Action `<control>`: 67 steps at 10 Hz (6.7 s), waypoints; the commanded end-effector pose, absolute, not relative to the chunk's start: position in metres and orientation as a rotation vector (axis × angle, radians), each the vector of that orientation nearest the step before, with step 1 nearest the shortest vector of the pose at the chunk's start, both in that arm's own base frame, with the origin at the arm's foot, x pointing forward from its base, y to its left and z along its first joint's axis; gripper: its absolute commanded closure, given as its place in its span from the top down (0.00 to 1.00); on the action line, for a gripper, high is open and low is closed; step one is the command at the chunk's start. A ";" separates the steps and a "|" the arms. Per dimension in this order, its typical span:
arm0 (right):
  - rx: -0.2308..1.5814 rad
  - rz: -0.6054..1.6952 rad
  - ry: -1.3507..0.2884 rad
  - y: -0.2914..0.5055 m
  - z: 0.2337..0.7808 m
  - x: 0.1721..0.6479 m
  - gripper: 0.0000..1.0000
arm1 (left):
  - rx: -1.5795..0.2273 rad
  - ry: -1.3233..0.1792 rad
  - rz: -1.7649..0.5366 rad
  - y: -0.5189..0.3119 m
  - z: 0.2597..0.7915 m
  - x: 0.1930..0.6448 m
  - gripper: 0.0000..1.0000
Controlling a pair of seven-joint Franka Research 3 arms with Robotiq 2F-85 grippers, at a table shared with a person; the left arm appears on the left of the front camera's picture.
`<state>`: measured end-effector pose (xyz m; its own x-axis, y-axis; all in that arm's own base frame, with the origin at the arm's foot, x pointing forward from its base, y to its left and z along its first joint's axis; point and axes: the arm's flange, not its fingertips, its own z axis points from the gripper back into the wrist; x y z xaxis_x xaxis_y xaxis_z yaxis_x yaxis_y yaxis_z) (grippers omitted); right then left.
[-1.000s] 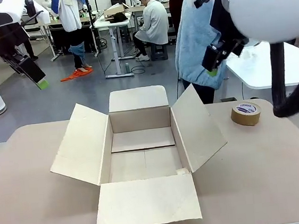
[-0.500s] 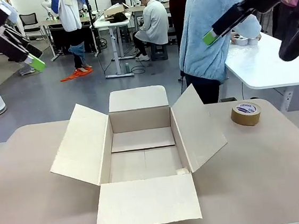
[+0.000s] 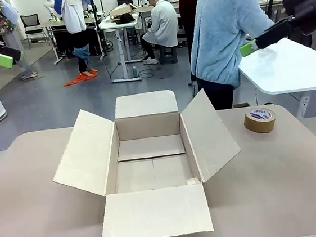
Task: Wrap the clocks to prevent damage.
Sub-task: Open the side flaps of the Package Box.
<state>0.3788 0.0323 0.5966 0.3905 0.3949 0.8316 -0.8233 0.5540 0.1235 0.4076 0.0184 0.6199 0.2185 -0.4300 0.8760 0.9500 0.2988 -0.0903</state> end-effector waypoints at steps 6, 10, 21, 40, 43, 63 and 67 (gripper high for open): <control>0.634 0.941 -0.914 0.017 0.592 0.347 1.00 | -0.664 -0.878 -1.010 0.044 0.613 0.383 1.00; 0.634 0.941 -0.914 0.017 0.592 0.347 1.00 | -0.664 -0.878 -1.010 0.044 0.613 0.383 1.00; 0.579 0.983 -0.852 0.014 0.590 0.339 0.00 | -0.670 -0.903 -1.025 0.047 0.616 0.375 0.00; 0.053 0.430 -0.223 0.221 0.507 0.370 0.01 | -0.089 -0.347 -0.707 -0.163 0.546 0.376 0.00; -0.066 0.379 -0.265 0.202 0.497 0.367 0.01 | -0.079 -0.357 -0.723 -0.165 0.546 0.371 0.00; -0.152 0.011 -0.246 0.207 0.366 0.390 0.01 | 0.024 -0.180 -0.179 -0.186 0.407 0.418 0.01; -0.095 0.016 -0.233 0.208 0.352 0.393 0.01 | -0.034 -0.151 -0.170 -0.184 0.385 0.419 0.01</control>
<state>0.3911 0.2083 0.3506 0.9756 0.0259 0.2180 -0.0011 0.9936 -0.1133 0.4222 -0.1818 0.3859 0.9724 -0.1832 0.1447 0.1836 0.9829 0.0112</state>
